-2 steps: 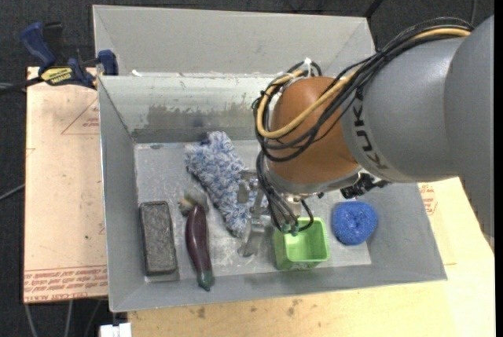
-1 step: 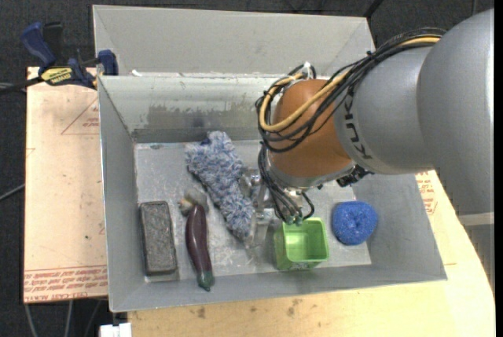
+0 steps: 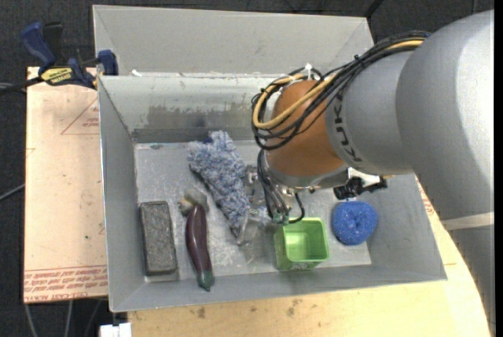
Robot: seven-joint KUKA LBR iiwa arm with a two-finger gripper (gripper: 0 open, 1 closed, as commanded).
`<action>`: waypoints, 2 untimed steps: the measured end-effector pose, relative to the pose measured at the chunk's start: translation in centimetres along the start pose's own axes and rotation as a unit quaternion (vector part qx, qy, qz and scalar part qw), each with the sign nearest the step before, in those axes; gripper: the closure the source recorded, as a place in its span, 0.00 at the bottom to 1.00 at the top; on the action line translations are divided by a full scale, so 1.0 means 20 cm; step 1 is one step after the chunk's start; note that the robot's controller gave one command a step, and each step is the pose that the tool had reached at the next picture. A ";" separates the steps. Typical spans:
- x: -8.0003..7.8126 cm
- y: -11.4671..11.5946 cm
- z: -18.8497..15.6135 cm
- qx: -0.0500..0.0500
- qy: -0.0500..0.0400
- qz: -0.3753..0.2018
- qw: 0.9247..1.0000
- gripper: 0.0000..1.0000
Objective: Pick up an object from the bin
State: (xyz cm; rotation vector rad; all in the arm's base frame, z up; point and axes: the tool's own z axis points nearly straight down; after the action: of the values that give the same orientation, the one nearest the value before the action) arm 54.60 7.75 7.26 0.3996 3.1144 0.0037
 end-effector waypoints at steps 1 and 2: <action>-0.01 0.01 0.00 0.000 -0.001 -0.068 0.998 0.00; 0.00 0.00 0.00 0.000 0.001 -0.001 1.000 1.00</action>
Offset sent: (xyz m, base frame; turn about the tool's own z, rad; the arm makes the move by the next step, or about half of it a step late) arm 0.0000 0.0000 0.0000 0.0000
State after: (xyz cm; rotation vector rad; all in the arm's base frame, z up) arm 54.63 7.80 7.35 0.3972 3.1167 0.0038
